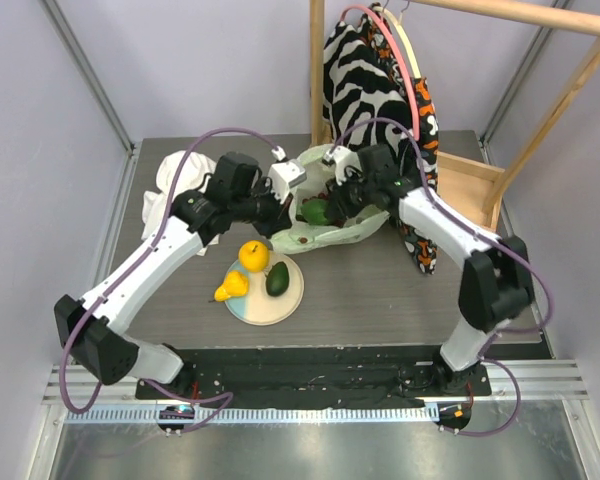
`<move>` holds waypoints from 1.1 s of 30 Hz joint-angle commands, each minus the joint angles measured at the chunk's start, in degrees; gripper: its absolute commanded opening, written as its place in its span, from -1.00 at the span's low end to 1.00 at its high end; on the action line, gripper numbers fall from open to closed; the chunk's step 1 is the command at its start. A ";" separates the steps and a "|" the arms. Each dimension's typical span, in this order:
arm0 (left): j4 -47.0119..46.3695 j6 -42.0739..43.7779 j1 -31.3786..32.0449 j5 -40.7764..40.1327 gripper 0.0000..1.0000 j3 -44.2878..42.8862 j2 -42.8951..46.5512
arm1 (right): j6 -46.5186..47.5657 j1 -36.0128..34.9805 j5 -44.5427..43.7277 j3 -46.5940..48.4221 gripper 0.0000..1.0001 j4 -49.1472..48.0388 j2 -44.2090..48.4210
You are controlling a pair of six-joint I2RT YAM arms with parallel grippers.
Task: Take the fake fruits out of the plastic bag
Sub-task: Take out the fake fruit from the plastic bag.
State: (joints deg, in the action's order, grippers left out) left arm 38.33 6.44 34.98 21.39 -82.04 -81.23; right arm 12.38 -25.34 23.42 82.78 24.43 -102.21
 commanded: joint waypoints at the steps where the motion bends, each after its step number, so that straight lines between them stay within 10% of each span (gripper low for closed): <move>1: 1.75 4.73 -0.53 -2.14 -1.00 3.11 5.11 | 6.15 -0.32 -2.84 -12.53 -0.95 2.73 12.79; 7: 1.75 4.46 -0.53 -0.91 -1.00 5.49 5.21 | 7.75 -0.23 -5.66 -29.52 -0.98 3.97 23.27; 19: -2.46 -0.54 -1.84 -3.81 -1.00 -0.47 -1.81 | 6.60 3.81 2.75 -5.11 -0.98 1.32 26.27; 33: -7.47 -13.64 -9.93 -7.94 -1.00 -21.23 -15.62 | 25.05 -7.86 17.63 -5.96 -0.98 20.66 30.94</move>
State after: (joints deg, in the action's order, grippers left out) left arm 34.22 -4.36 24.71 13.98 -98.96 -96.60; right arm 30.02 -27.77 37.82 78.89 38.87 -70.39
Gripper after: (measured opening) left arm 0.012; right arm 0.270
